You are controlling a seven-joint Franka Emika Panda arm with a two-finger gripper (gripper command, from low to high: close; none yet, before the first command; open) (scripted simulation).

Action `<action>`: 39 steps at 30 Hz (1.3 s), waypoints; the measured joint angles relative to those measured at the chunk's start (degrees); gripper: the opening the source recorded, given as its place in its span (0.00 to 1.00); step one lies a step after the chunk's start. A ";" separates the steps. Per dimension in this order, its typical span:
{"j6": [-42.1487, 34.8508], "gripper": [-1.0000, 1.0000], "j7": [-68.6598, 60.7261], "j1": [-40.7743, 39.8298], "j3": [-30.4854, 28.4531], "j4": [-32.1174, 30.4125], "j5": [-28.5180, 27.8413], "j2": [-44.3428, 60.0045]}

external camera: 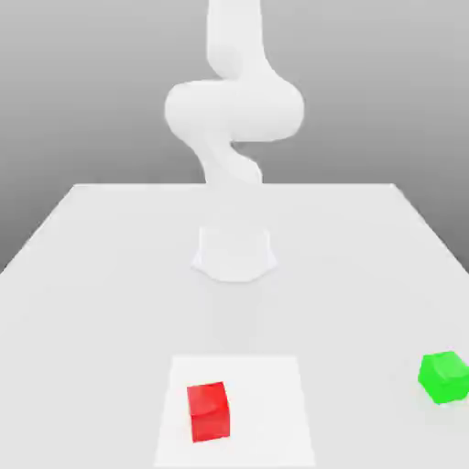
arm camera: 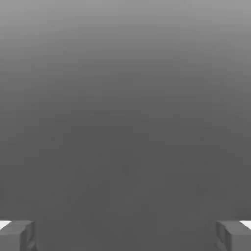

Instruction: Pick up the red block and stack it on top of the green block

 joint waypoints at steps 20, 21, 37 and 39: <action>19.51 0.50 -15.01 1.85 -5.16 -13.87 2.21 41.88; 20.48 0.50 -15.55 1.67 -5.19 -14.56 2.05 43.94; 28.98 0.00 -17.90 0.15 -3.54 -14.62 3.53 55.74; 25.72 0.00 -17.08 0.43 -4.06 -15.22 2.41 51.87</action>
